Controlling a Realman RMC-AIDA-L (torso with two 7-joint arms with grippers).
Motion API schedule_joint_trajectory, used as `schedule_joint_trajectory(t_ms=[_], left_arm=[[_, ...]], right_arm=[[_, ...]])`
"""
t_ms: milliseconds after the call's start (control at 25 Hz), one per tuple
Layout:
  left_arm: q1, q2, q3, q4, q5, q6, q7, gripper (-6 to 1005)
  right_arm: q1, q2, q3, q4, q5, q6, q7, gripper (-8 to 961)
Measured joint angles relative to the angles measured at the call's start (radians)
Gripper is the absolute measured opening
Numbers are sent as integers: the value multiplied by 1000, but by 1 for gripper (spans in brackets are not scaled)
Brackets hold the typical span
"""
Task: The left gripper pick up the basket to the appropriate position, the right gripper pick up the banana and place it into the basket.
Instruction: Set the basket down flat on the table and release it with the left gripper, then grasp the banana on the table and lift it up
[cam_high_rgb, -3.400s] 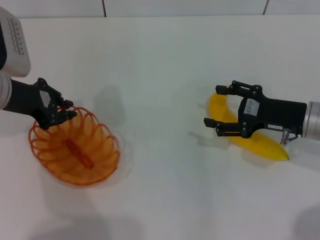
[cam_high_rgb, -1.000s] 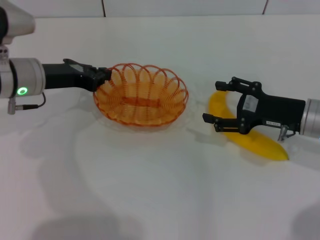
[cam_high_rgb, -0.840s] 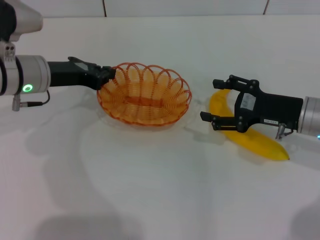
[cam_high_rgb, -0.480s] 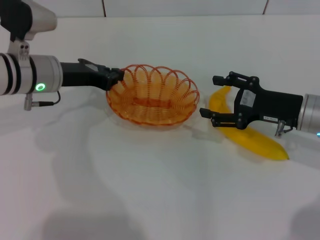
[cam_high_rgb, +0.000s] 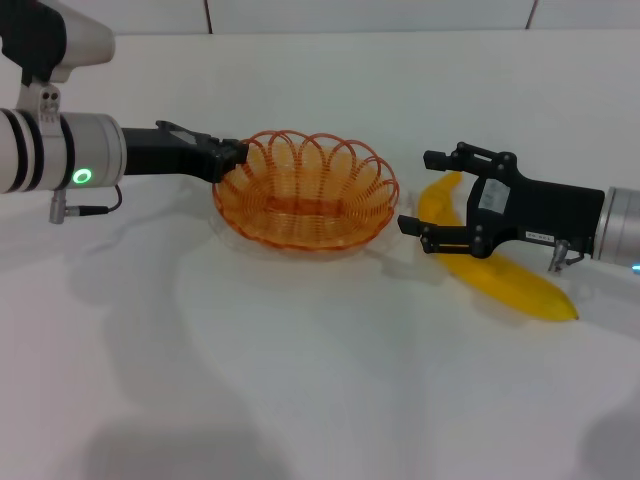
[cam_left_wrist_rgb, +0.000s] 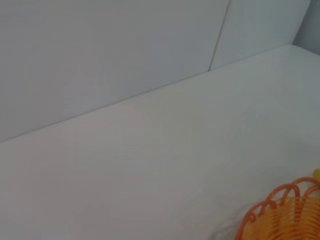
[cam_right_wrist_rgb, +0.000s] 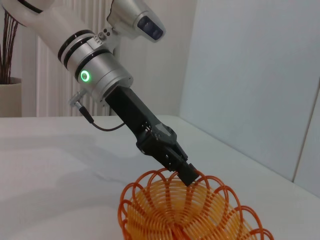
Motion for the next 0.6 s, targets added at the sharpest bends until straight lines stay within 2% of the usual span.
schedule_joint_trajectory(t_ms=[400, 480, 600], left_arm=[[27, -1, -13, 46, -14, -5, -24, 96], [52, -4, -12, 95, -23, 2, -24, 97], [130, -5, -2, 202, -75, 42, 7, 190]], right_arm=[[-12, -2, 0, 0, 0, -1, 0, 751], [-15, -4, 0, 0, 0, -1, 0, 749], [-21, -6, 1, 0, 9, 0, 0, 747]])
